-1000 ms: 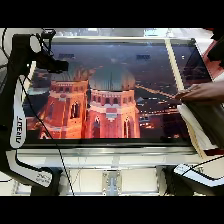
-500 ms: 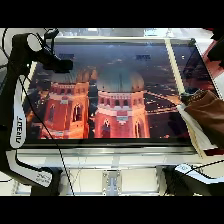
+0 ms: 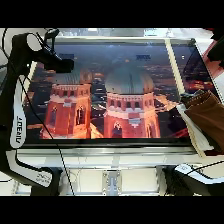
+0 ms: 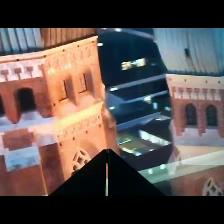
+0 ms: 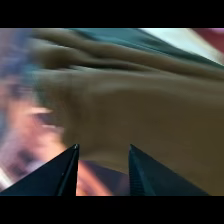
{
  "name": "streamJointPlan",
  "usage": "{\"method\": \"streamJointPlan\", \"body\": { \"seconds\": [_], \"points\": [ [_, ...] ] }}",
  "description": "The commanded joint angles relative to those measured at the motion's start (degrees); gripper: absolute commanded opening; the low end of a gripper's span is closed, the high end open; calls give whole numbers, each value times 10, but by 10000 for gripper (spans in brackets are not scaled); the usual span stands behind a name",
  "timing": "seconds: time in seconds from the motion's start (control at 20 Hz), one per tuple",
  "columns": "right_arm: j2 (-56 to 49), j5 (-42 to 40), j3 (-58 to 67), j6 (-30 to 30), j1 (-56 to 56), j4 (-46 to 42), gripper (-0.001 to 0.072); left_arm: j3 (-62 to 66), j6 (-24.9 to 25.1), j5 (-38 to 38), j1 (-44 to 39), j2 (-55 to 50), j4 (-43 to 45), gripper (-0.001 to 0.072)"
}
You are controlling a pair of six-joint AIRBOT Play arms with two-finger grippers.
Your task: Fold the shirts.
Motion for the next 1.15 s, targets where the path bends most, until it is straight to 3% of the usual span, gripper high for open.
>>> {"method": "streamJointPlan", "body": {
  "seconds": [0.0, 0.15, 0.25, 0.5, 0.65, 1.1],
  "points": [
    [0, -42, 9, -111, 105, 243, 369, 1, 3, 2, -2, 0, -100, 14],
    [0, -52, -12, -197, 299, 151, 370, 1, 5, -9, -22, 0, -150, 14],
    [0, -106, -53, -228, 437, 84, 369, 1, 5, -22, -46, 0, -145, 14],
    [-1, -341, -155, -233, 685, -136, 369, 1, 19, -23, -101, 0, -83, 15],
    [-1, -389, -181, -231, 762, -298, 370, 1, 18, -23, -107, 0, -31, 15],
    [-1, -389, -181, -231, 797, -310, 370, 1, 21, -31, -107, 0, -28, 15]
  ]
}}
